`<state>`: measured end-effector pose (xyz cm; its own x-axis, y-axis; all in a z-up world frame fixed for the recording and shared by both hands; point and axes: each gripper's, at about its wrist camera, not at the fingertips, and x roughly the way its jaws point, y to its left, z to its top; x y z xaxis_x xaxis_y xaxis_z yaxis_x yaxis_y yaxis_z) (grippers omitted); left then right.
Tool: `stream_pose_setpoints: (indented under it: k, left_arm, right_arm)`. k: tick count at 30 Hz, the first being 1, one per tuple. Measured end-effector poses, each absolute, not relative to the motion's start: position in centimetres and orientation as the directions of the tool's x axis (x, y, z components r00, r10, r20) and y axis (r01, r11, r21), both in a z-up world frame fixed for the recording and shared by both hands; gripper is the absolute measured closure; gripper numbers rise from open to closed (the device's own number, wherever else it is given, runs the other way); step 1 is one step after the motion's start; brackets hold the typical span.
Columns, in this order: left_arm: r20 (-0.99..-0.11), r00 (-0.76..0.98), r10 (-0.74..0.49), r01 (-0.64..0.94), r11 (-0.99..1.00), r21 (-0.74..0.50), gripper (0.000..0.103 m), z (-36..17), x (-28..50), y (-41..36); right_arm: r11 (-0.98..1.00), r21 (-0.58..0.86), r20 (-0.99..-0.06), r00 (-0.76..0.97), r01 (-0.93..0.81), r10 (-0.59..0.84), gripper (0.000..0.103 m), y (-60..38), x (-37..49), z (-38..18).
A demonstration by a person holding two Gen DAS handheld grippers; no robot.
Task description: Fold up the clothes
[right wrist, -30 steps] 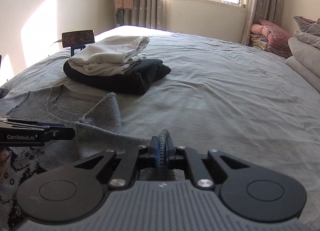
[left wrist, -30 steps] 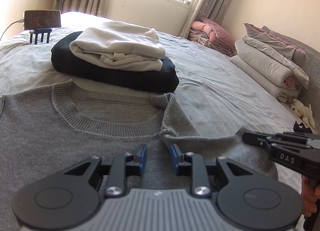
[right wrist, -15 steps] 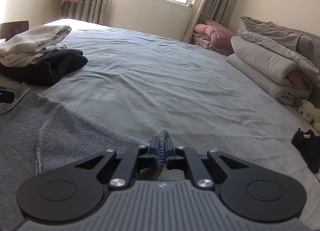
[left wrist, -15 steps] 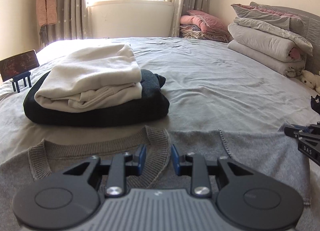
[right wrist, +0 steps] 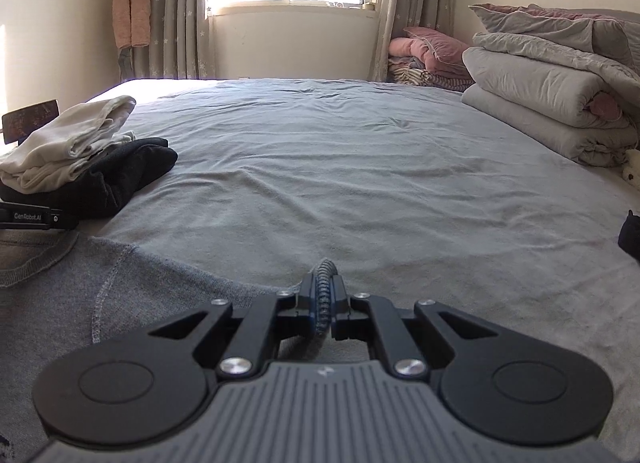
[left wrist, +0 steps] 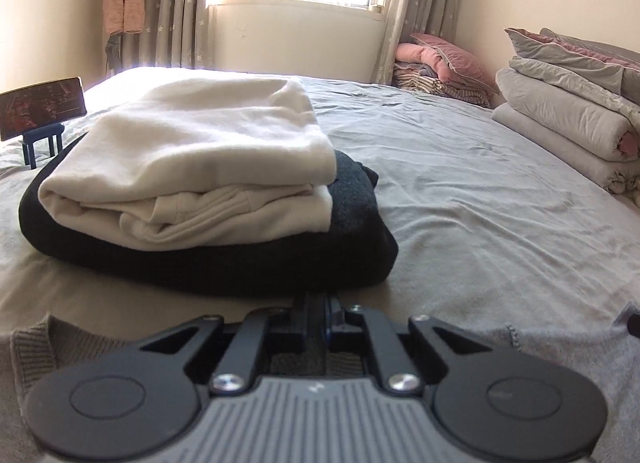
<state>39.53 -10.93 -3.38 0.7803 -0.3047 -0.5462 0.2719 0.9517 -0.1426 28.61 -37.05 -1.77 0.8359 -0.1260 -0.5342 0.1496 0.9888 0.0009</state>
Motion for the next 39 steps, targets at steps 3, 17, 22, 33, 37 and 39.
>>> stream_pose_setpoints:
  k: [3,17,22,33,37,39]
  left_arm:
    - [-0.556,0.76,-0.337,0.31,0.939,-0.145,0.088,-2.7,37.6,-11.7]
    - [-0.585,0.627,-0.514,0.574,0.813,-0.1,0.074,-0.8,27.1,-19.4]
    - [-0.571,0.586,-0.575,0.659,0.748,-0.078,0.074,-1.1,24.8,-22.9]
    - [-0.564,0.614,-0.553,0.637,0.768,-0.059,0.097,-3.6,25.1,-24.2]
    - [-0.533,0.597,-0.6,0.491,0.798,-0.348,0.098,-4.8,27.5,-20.1]
    - [-0.524,0.584,-0.62,0.422,0.783,-0.457,0.099,-6.0,28.6,-18.3]
  right_arm:
    - [0.987,0.074,-0.533,0.842,0.142,-0.081,0.088,-37.9,28.5,-1.6]
    - [0.986,-0.033,-0.624,0.767,0.163,-0.148,0.063,-37.6,24.7,1.4]
    - [0.989,-0.022,-0.661,0.739,0.149,-0.127,0.063,-38.7,22.9,0.1]
    - [0.996,0.055,-0.674,0.739,0.07,-0.015,0.063,-38.8,22.7,-1.9]
    - [0.991,0.12,-0.664,0.747,0.051,0.041,0.063,-39.1,22.7,-2.0]
    - [0.982,0.185,-0.657,0.747,0.028,0.103,0.063,-39.1,22.9,-2.4]
